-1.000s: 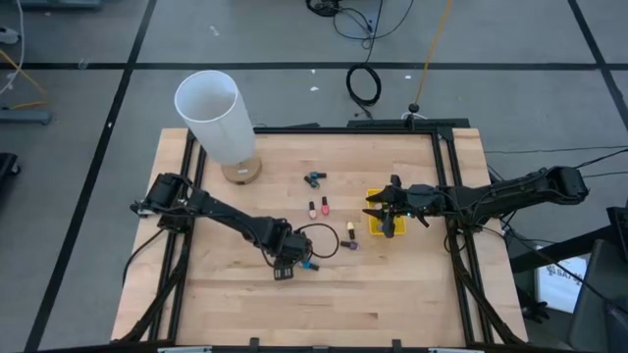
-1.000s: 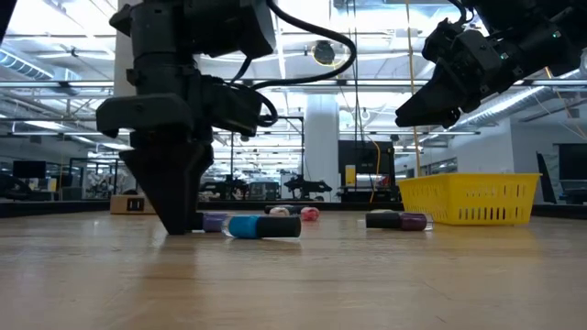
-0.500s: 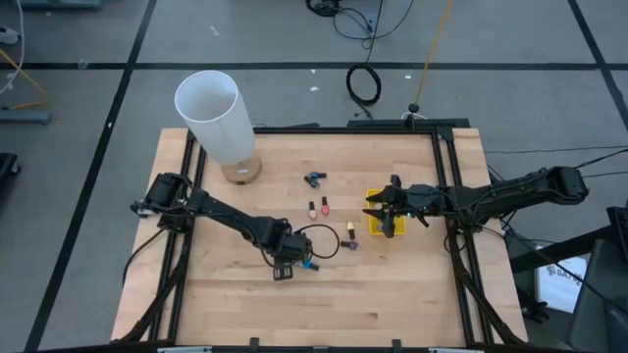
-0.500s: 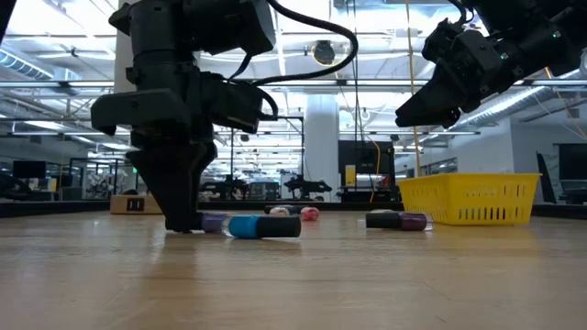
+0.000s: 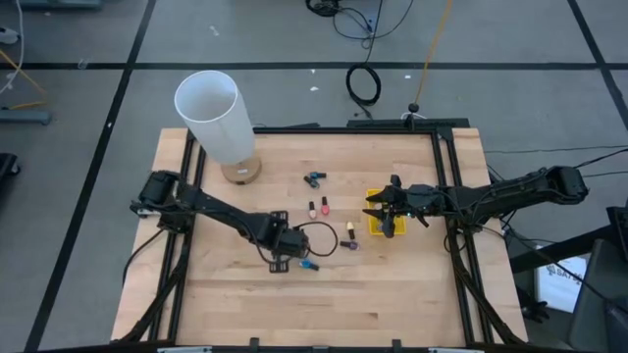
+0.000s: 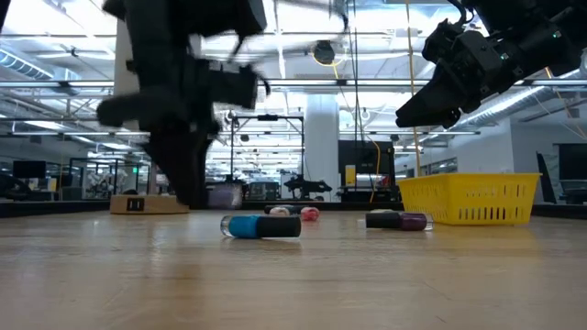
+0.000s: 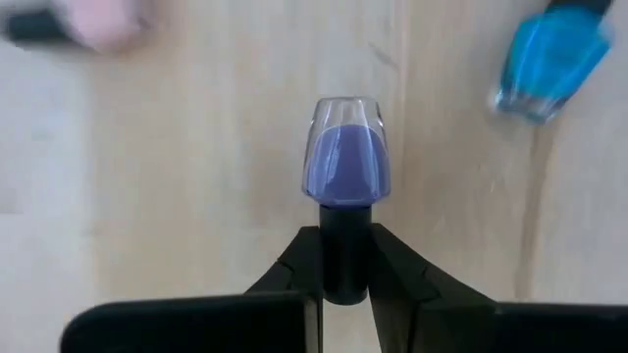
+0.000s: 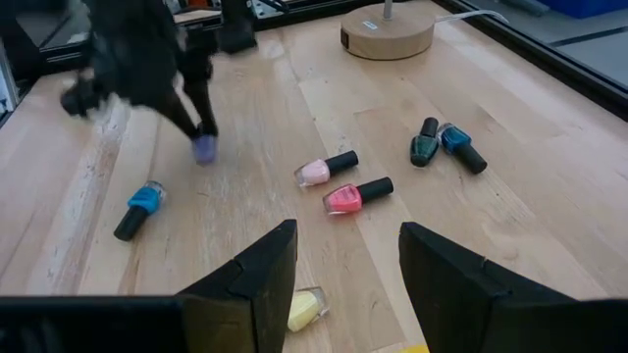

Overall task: Pick & Place Nail Polish
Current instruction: Put the light violet nail polish into the yellow bin

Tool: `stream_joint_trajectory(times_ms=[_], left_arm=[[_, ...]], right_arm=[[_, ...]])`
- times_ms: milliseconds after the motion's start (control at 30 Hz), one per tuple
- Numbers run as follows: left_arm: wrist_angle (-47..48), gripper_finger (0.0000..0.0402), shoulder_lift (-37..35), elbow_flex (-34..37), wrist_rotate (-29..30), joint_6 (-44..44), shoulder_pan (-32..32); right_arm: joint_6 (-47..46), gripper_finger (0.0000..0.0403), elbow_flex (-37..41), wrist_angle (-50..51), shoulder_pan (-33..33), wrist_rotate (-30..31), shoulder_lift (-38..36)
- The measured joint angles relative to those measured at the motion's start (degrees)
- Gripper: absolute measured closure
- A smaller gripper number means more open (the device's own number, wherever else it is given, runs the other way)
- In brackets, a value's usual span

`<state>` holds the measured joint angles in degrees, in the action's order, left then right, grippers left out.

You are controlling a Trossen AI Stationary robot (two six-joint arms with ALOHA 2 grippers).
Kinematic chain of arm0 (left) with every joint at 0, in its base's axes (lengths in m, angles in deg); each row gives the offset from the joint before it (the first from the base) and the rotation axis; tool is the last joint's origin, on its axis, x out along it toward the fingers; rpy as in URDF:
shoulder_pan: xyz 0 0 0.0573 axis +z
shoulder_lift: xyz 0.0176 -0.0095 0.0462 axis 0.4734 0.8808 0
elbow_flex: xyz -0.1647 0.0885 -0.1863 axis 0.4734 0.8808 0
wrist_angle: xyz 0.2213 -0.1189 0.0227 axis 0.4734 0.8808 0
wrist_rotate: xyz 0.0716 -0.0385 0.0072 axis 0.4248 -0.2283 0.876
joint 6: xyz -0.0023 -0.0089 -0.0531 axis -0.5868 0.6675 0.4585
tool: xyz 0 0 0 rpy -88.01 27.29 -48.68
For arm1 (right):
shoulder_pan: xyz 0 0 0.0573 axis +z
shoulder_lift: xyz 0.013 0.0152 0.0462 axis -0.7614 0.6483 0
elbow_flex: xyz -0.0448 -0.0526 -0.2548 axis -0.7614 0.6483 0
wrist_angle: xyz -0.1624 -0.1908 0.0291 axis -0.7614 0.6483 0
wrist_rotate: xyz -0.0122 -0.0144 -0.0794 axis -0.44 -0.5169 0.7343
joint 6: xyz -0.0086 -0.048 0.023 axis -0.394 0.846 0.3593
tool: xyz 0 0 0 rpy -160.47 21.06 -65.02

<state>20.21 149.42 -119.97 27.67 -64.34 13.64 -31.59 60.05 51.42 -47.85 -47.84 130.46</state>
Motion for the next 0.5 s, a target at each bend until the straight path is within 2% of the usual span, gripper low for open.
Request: stream_joint_trajectory(times_ms=[133, 300, 500], left_arm=[[-1.2, 0.0365, -2.7, -0.1, 2.7, -0.8, 0.5], [-8.4, 0.0365, -4.5, -0.1, 3.1, -6.1, 2.0], [-27.0, 0.0365, -4.5, 5.4, 1.8, -12.0, 6.6]], right_arm=[[0.0, 0.0232, 0.0, 0.0, 0.0, 0.0, 0.0], [0.0, 0.0232, 0.0, 0.0, 0.0, 0.0, 0.0], [-0.8, 0.0232, 0.0, 0.0, 0.0, 0.0, 0.0]])
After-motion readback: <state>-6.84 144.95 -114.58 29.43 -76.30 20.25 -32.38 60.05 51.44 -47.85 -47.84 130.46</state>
